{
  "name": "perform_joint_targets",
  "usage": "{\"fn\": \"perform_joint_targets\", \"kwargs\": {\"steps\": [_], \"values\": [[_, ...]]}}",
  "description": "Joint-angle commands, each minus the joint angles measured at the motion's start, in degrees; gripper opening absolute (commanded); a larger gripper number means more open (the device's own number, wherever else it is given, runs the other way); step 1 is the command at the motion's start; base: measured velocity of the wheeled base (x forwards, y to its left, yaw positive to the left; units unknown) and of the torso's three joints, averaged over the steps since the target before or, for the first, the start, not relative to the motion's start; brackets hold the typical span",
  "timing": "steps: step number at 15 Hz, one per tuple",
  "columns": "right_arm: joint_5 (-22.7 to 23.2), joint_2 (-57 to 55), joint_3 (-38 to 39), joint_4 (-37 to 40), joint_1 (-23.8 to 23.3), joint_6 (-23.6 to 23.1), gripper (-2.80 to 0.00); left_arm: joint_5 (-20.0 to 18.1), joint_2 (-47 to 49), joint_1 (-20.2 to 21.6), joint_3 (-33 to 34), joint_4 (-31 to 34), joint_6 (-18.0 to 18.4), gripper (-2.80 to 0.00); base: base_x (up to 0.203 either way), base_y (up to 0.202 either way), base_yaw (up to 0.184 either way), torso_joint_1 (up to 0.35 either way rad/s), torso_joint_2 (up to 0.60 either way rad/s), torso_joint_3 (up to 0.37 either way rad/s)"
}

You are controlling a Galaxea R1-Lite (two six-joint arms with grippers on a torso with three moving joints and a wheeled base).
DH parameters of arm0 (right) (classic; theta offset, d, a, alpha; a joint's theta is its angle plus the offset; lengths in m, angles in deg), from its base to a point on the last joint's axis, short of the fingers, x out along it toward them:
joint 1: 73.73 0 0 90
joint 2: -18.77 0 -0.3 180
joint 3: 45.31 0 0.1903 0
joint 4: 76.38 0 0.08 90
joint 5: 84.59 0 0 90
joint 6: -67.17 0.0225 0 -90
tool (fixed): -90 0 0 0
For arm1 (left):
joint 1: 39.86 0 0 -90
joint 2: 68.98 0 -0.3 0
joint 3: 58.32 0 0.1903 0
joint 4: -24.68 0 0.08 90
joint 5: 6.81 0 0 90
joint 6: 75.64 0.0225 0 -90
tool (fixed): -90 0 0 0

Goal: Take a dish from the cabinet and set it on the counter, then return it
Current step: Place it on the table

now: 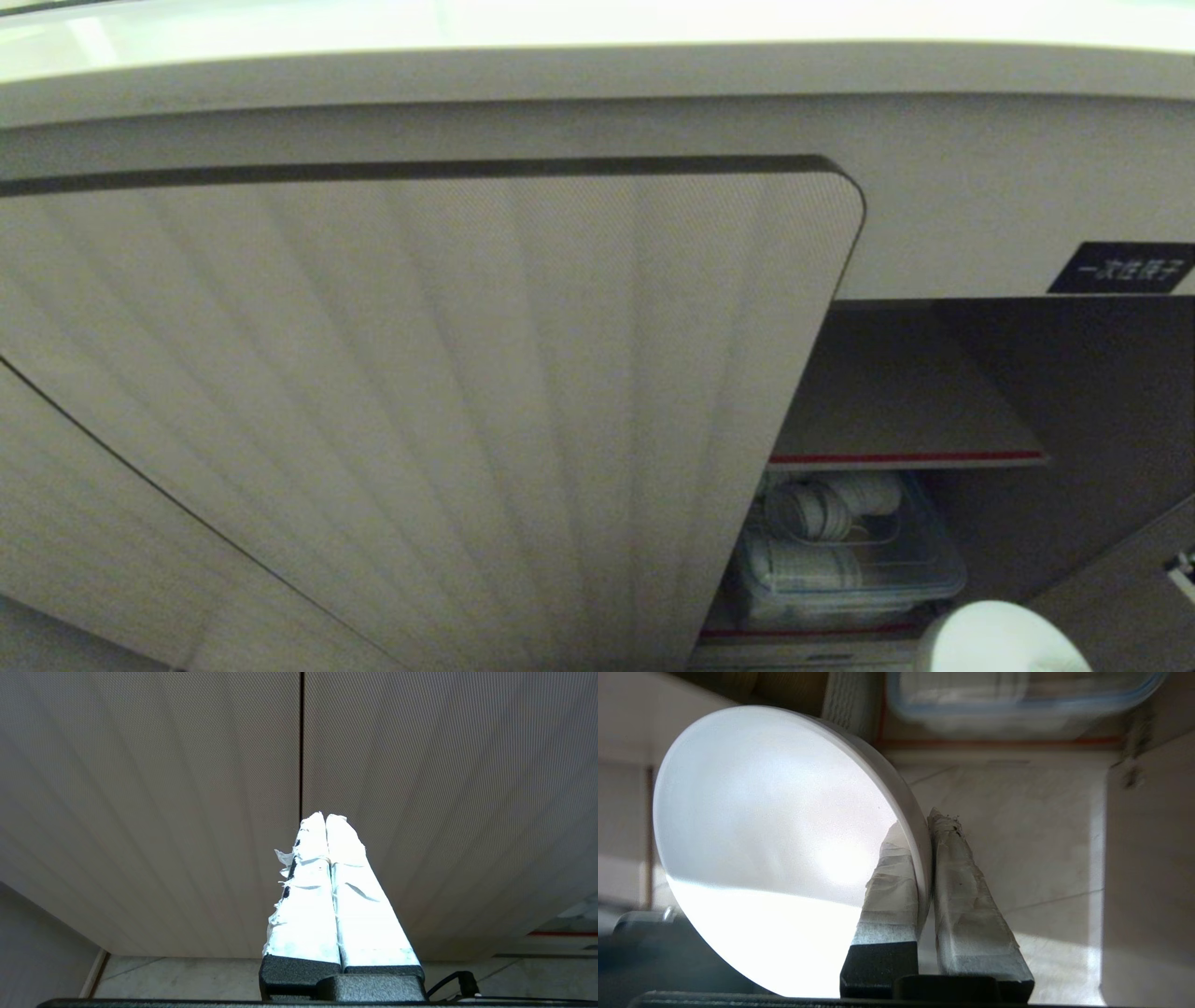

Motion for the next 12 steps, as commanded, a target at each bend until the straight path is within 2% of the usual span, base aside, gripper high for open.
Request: {"fn": "perform_joint_targets", "kwargs": {"steps": [1, 12], "values": [[0.43, 2.24, -0.01, 1.26, -0.04, 0.0, -2.8, 0.02, -0.02, 0.01, -0.01, -0.04, -0.04, -2.8, 0.0, 0.0, 0.0, 0.0, 0.0, 0.0], [0.66, 1.34, -1.51, 5.6, 0.05, 0.09, -2.8, 0.02, -0.02, 0.01, -0.01, -0.08, -0.04, -2.8, 0.0, 0.0, 0.0, 0.0, 0.0, 0.0]]}}
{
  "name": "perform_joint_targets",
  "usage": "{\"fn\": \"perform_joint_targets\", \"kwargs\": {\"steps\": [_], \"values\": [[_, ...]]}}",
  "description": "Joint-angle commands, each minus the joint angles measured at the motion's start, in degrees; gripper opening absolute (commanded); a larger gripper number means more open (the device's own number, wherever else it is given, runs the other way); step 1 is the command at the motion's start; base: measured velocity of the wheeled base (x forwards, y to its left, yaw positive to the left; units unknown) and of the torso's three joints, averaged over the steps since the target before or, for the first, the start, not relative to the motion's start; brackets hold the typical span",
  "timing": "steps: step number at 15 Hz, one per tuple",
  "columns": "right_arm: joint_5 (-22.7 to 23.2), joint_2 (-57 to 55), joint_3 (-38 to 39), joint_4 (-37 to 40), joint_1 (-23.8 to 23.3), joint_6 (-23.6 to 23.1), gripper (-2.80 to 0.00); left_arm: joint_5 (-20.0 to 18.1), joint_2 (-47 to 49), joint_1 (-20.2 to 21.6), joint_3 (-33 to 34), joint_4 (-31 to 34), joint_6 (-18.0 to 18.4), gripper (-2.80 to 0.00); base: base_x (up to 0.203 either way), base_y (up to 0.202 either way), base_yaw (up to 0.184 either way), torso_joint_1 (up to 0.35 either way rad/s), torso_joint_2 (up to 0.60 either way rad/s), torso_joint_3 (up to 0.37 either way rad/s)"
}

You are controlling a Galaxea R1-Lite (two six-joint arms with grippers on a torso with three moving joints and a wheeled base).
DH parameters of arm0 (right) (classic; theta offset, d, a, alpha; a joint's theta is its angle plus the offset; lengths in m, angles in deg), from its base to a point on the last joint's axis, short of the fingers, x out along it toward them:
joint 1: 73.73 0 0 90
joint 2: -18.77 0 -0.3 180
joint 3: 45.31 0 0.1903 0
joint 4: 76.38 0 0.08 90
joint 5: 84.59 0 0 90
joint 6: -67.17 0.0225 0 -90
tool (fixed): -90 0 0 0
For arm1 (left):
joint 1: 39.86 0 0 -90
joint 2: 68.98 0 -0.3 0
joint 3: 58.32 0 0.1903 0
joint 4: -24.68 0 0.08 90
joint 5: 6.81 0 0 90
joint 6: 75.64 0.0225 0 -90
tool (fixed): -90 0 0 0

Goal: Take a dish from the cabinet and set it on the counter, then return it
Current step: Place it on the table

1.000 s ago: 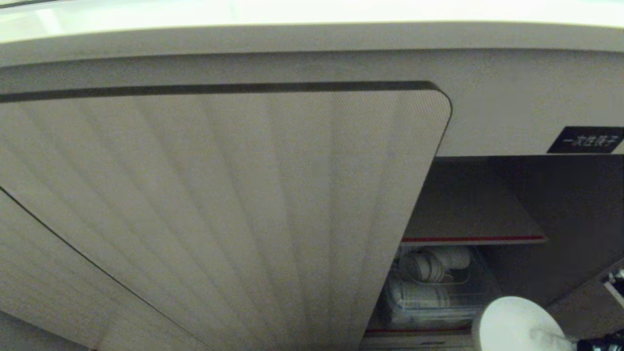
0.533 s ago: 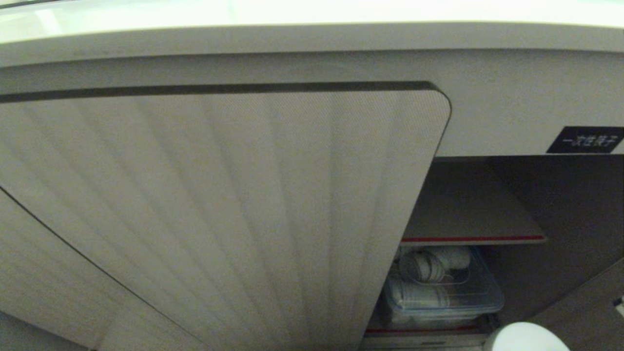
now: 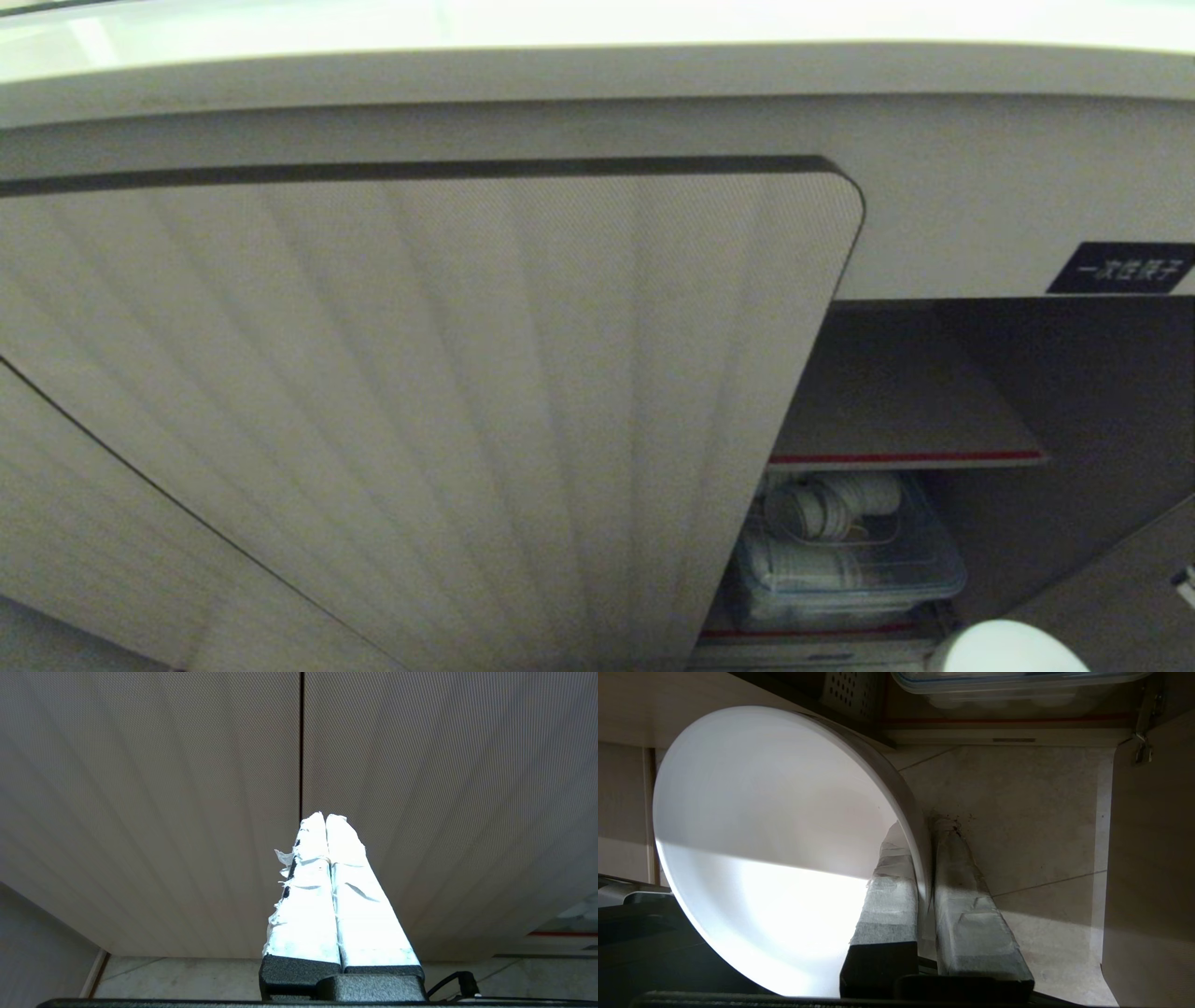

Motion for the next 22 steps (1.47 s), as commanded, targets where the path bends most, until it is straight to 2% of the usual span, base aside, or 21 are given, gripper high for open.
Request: {"fn": "perform_joint_targets", "kwargs": {"steps": [1, 11, 14, 17, 22], "values": [[0.08, -0.43, -0.11, 0.01, 0.0, 0.1, -2.8, 0.02, -0.02, -0.01, 0.01, 0.03, -0.04, -2.8, 0.0, 0.0, 0.0, 0.0, 0.0, 0.0], [0.07, -0.02, -3.99, 4.67, 2.6, 0.1, -2.8, 0.02, -0.02, 0.01, 0.01, -0.01, -0.04, -2.8, 0.0, 0.0, 0.0, 0.0, 0.0, 0.0], [0.28, -0.03, -6.07, 8.06, 5.26, 0.1, -2.8, 0.02, -0.02, -0.01, 0.01, -0.06, -0.04, -2.8, 0.0, 0.0, 0.0, 0.0, 0.0, 0.0], [3.2, 0.97, -6.94, 9.33, 6.48, 0.01, -2.8, 0.02, -0.02, -0.01, 0.02, 0.01, -0.04, -2.8, 0.0, 0.0, 0.0, 0.0, 0.0, 0.0], [3.86, 3.06, -10.83, 18.99, 9.12, -0.11, -2.8, 0.02, -0.02, -0.01, 0.01, -0.03, -0.04, -2.8, 0.0, 0.0, 0.0, 0.0, 0.0, 0.0]]}}
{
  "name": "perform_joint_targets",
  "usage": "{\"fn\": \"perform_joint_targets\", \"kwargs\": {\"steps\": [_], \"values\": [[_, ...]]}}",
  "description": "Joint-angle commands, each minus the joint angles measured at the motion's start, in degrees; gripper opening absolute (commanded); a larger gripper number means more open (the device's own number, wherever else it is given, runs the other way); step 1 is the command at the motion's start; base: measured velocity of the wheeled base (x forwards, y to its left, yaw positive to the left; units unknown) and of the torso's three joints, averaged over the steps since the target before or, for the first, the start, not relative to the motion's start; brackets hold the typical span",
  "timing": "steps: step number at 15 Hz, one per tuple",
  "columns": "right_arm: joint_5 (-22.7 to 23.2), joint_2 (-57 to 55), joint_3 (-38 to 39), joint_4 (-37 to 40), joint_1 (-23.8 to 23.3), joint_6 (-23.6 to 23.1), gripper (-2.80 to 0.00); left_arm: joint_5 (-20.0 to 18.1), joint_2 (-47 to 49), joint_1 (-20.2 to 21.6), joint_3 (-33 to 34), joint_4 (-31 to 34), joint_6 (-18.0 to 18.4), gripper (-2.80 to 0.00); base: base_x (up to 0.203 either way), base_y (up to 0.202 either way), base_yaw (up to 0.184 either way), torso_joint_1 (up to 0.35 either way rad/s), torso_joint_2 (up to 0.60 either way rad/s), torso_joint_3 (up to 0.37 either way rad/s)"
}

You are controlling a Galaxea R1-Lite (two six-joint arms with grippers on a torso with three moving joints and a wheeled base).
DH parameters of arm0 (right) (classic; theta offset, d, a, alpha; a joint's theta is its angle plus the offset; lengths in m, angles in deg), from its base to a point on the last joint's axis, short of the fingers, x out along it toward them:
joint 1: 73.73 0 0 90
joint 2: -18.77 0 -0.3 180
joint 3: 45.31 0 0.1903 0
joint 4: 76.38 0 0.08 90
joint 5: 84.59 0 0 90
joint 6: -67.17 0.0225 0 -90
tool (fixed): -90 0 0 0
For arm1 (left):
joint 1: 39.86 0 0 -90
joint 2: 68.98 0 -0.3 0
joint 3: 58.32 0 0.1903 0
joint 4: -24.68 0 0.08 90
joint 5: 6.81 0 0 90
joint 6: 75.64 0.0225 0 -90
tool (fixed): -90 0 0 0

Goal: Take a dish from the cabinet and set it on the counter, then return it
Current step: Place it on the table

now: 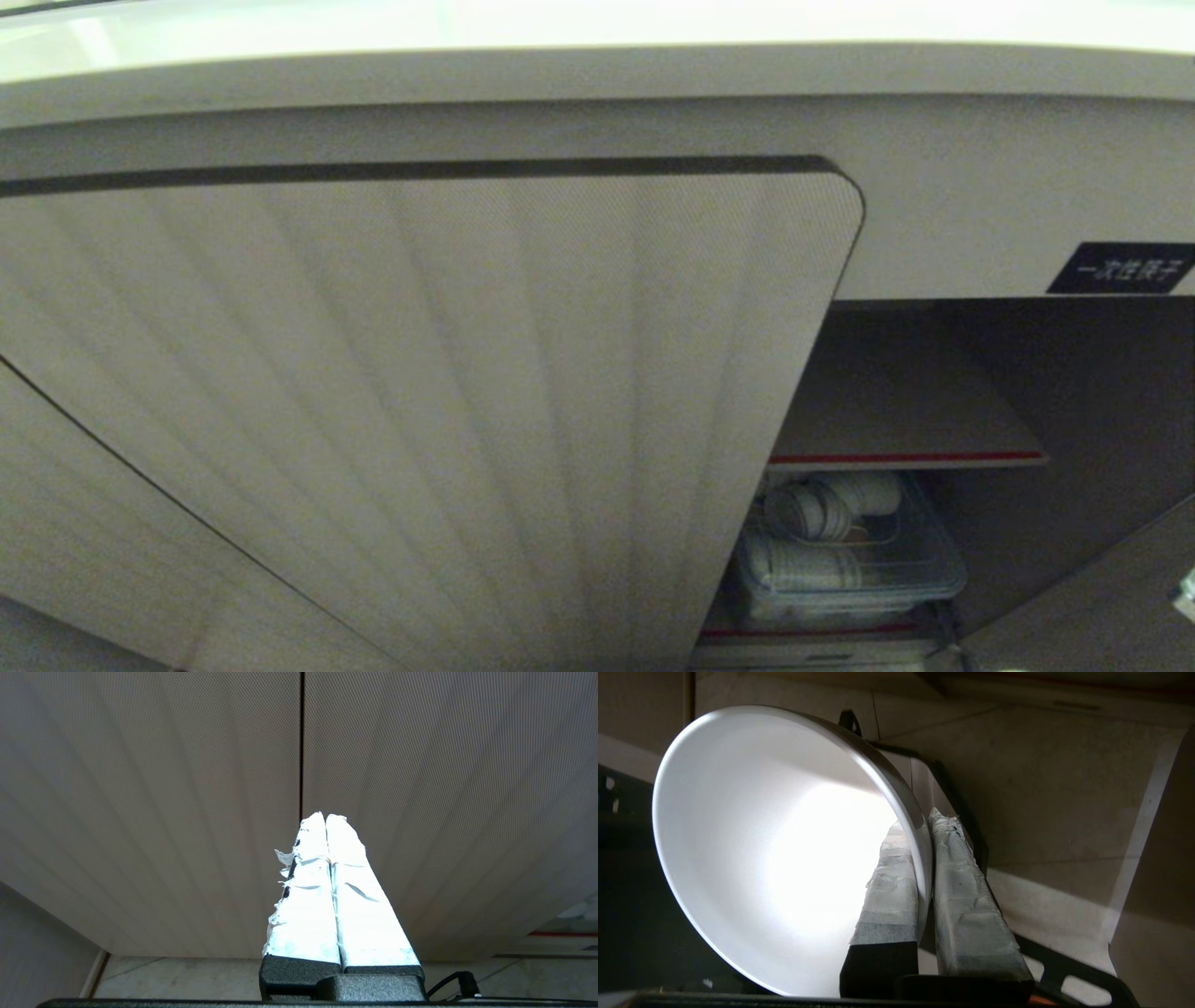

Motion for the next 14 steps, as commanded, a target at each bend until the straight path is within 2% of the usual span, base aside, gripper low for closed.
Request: {"fn": "perform_joint_targets", "kwargs": {"steps": [1, 3, 6, 14], "values": [[0.04, 1.42, -0.53, 1.53, 0.41, 0.0, -2.8, 0.0, -0.02, 0.01, 0.1, 0.03, -0.03, -2.8, 0.0, 0.0, 0.0, 0.0, 0.0, 0.0], [-0.04, 2.51, -0.59, 4.82, 0.52, -0.54, -2.8, 0.0, -0.02, 0.09, 0.01, 0.01, -0.03, -2.8, 0.0, 0.0, 0.0, 0.0, 0.0, 0.0], [-0.05, 2.81, -0.33, 7.11, 0.53, -3.79, -2.8, 0.0, -0.02, 0.09, 0.01, 0.03, -0.03, -2.8, 0.0, 0.0, 0.0, 0.0, 0.0, 0.0], [0.04, 2.55, -0.33, 7.2, 0.53, -3.79, -2.8, 0.0, -0.02, 0.01, 0.01, 0.03, -0.03, -2.8, 0.0, 0.0, 0.0, 0.0, 0.0, 0.0]]}}
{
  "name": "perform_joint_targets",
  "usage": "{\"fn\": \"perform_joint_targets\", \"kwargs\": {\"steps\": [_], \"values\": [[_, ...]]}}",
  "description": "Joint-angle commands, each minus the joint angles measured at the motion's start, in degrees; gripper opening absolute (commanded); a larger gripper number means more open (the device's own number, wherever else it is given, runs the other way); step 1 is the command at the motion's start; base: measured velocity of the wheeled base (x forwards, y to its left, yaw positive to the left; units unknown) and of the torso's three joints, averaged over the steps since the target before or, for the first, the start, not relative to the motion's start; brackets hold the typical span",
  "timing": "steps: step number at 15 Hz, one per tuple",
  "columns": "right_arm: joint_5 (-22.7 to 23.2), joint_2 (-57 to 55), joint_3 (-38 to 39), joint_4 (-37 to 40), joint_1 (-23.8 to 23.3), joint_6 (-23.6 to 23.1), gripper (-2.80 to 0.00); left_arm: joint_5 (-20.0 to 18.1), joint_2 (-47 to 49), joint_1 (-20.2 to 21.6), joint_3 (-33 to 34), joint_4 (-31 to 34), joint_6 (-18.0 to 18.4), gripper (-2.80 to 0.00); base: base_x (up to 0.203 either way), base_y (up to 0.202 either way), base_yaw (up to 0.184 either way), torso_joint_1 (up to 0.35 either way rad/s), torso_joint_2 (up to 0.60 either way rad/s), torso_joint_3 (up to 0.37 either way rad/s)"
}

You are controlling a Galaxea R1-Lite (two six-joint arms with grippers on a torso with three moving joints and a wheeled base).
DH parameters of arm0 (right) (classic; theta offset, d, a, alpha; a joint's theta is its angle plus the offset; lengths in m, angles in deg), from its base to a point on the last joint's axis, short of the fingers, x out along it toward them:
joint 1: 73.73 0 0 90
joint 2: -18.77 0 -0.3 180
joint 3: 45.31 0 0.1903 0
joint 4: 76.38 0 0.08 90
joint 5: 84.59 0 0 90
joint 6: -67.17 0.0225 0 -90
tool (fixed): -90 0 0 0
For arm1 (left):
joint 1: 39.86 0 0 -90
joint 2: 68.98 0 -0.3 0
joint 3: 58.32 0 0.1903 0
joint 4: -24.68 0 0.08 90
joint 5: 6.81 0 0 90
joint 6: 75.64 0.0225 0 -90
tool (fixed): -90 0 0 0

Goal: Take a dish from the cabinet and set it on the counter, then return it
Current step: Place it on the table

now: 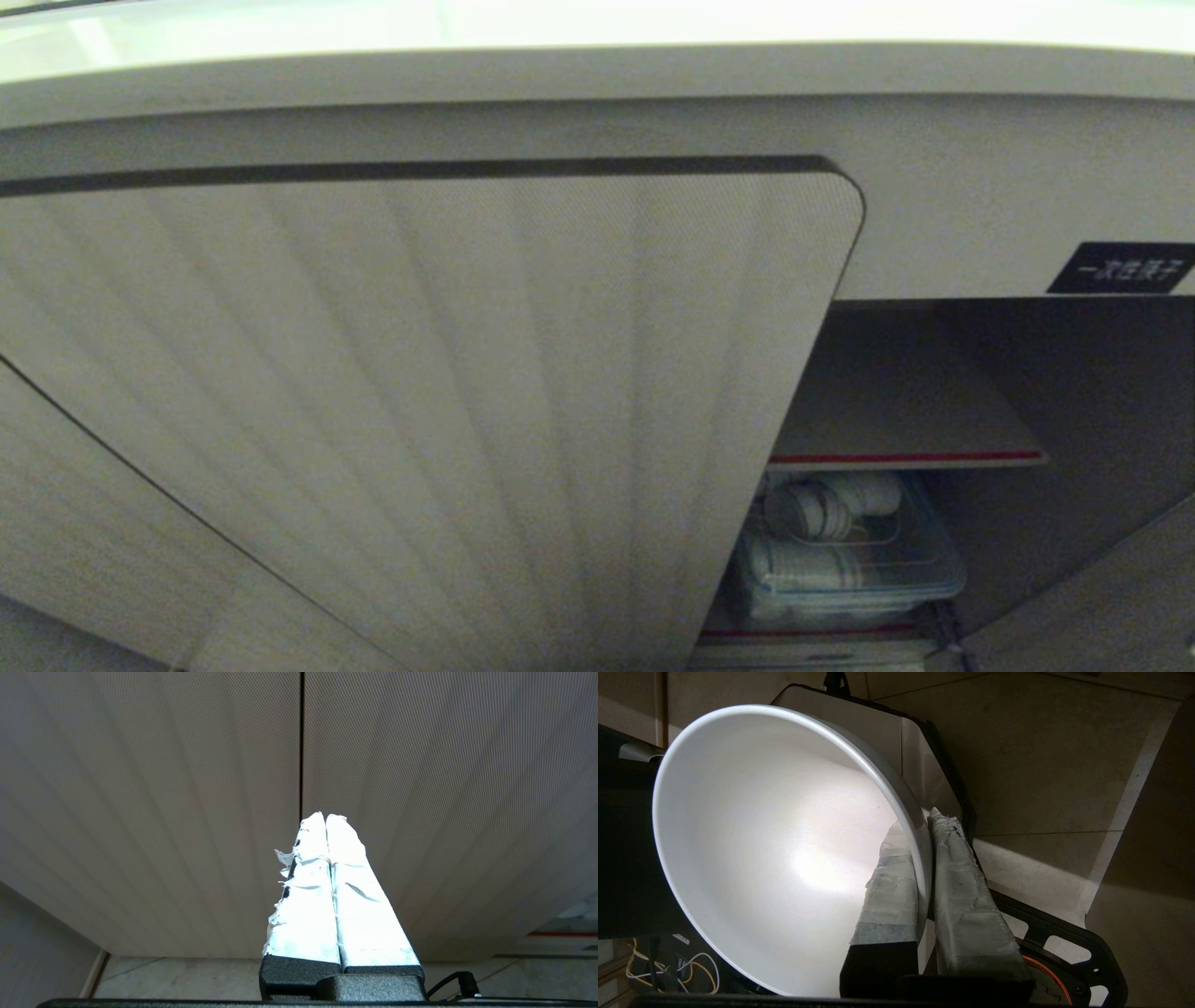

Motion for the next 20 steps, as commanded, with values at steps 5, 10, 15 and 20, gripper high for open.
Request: {"fn": "perform_joint_targets", "kwargs": {"steps": [5, 10, 15, 20], "values": [[0.19, -0.07, 1.09, -0.03, 0.02, 0.16, -2.8, 0.02, -0.02, -0.01, -0.01, -0.07, -0.03, -2.8, 0.0, 0.0, 0.0, 0.0, 0.0, 0.0], [0.81, -0.77, 1.44, -0.48, 0.02, 0.16, -2.8, 0.02, -0.02, -0.01, -0.01, 0.02, -0.03, -2.8, 0.0, 0.0, 0.0, 0.0, 0.0, 0.0], [1.16, -1.3, 1.36, -0.64, 0.02, 0.16, -2.8, 0.02, -0.02, -0.01, 0.06, 0.02, -0.03, -2.8, 0.0, 0.0, 0.0, 0.0, 0.0, 0.0], [1.16, -1.21, 1.18, -0.56, 0.11, 0.08, -2.8, 0.02, -0.02, -0.01, -0.01, 0.02, -0.03, -2.8, 0.0, 0.0, 0.0, 0.0, 0.0, 0.0]]}}
